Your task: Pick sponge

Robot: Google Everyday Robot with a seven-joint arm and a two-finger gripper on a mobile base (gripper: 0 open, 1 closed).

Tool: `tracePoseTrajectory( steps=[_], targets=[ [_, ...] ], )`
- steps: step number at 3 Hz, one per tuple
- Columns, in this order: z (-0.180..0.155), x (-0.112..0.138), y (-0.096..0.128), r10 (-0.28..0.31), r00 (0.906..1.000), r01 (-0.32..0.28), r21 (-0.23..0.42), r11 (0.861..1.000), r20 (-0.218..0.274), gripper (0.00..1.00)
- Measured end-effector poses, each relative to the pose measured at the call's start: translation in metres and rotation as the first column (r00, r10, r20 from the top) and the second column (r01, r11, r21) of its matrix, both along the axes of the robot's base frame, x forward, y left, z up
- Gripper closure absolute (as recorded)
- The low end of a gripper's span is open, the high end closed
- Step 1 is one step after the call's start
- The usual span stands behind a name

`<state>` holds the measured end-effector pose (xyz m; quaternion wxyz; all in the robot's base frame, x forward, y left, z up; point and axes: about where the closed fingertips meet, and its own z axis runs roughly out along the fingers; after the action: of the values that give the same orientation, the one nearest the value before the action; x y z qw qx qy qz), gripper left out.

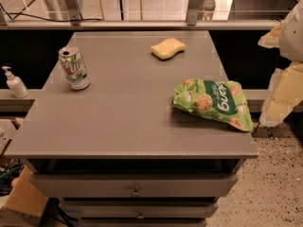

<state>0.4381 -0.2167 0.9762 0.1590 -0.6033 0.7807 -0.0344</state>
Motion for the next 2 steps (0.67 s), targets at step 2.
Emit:
tracePoseTrajectory(
  steps=[2],
  targets=[
    [-0.0001,-0.0002,0.0026,0.017,0.9989,-0.017,0.015,1.000,0.043,0.00]
  ],
)
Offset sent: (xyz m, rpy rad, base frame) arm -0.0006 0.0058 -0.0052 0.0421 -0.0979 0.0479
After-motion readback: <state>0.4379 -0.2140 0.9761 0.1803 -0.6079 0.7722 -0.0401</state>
